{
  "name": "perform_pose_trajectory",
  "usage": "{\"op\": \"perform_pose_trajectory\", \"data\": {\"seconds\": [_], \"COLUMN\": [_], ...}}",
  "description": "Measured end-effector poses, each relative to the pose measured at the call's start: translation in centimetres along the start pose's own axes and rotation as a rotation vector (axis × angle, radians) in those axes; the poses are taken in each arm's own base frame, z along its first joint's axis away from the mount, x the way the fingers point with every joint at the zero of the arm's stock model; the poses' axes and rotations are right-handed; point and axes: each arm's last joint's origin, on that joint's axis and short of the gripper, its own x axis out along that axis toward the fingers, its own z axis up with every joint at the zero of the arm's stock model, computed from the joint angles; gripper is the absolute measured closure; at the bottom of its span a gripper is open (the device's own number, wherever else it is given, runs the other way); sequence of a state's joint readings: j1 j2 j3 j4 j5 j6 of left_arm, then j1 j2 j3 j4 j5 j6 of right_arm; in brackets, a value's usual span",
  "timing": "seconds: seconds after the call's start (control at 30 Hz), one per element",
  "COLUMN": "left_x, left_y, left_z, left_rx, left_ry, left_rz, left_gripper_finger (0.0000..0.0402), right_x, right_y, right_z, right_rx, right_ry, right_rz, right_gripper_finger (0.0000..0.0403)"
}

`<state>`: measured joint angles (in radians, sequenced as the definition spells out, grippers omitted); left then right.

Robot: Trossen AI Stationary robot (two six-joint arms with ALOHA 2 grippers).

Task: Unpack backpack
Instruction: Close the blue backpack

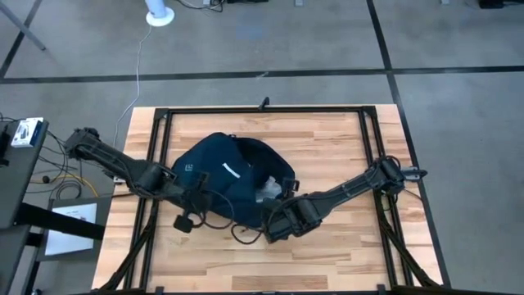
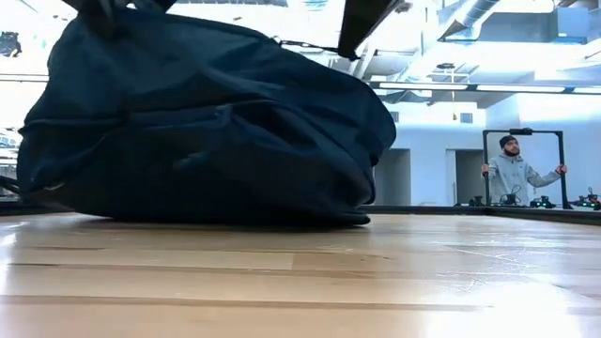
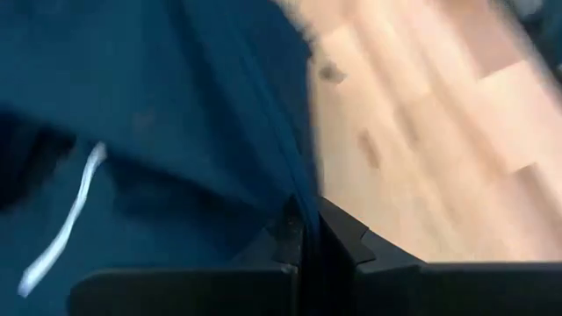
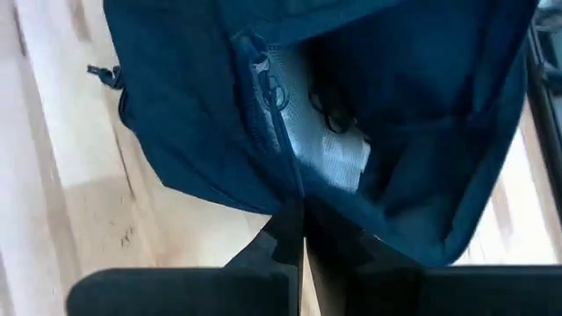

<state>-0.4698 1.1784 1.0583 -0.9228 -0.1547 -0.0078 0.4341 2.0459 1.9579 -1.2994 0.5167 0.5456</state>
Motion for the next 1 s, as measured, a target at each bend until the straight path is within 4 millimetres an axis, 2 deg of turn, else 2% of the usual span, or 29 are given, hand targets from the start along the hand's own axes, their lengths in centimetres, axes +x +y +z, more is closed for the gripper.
{"op": "perform_pose_trajectory", "data": {"seconds": [0.13, 0.23, 0.33, 0.5, 0.67, 0.9, 1.0], "left_x": [-0.6, -1.1, -1.2, -0.5, 0.3, 1.4, 1.2], "left_y": [-0.5, -0.7, -0.5, -0.5, -0.8, -1.1, -1.2], "left_z": [-1.3, -1.9, -2.5, -1.0, 0.4, 0.1, 1.1], "left_rx": [-0.061, -0.088, -0.16, -0.202, -0.193, -0.281, -0.293], "left_ry": [0.016, -0.005, -0.031, -0.187, -0.262, -0.17, -0.275], "left_rz": [0.032, 0.061, 0.162, 0.2, 0.111, 0.06, 0.042], "left_gripper_finger": [0.0402, 0.0401, 0.0401, 0.039, 0.0334, 0.0228, 0.0198], "right_x": [0.1, -0.1, -0.7, -1.1, -0.7, -0.9, -0.8], "right_y": [-0.3, 0.2, 0.8, 0.8, 0.2, 0.5, 0.4], "right_z": [0.3, 0.8, 1.4, 2.1, 2.5, 2.2, 1.8], "right_rx": [-0.092, -0.188, -0.224, -0.206, -0.183, -0.181, -0.165], "right_ry": [-0.014, -0.045, -0.119, -0.189, -0.195, -0.178, -0.14], "right_rz": [0.009, 0.118, 0.212, 0.236, 0.235, 0.237, 0.231], "right_gripper_finger": [0.0403, 0.0403, 0.0403, 0.0403, 0.0403, 0.0403, 0.0403]}}
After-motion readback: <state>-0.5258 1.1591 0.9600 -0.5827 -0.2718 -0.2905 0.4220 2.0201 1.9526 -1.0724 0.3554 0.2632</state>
